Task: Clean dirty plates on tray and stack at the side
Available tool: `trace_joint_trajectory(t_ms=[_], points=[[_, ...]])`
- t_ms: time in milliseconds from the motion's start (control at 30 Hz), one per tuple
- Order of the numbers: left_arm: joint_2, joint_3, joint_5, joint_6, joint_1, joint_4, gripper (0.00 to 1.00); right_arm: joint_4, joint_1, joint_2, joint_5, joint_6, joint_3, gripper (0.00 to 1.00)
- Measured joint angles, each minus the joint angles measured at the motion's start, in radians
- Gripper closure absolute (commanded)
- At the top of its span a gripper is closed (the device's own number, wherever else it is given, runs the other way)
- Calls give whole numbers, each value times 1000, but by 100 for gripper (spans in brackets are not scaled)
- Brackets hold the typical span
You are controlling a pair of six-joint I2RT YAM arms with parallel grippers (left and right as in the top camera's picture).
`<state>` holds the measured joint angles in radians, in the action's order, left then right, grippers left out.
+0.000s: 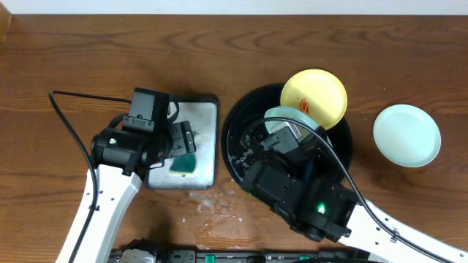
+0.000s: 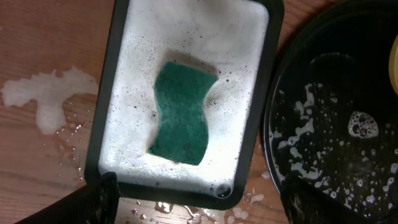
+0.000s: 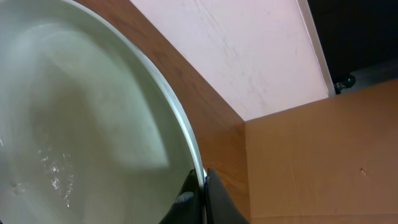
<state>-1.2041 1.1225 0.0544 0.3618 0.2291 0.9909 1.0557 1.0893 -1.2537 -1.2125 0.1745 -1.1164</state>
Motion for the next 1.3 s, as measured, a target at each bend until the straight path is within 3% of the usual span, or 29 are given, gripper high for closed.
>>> trace_joint_trajectory(t_ms=[1300], points=[[0,0,0,0,0,0,16,-68,-31,0,74,-71,0,99]])
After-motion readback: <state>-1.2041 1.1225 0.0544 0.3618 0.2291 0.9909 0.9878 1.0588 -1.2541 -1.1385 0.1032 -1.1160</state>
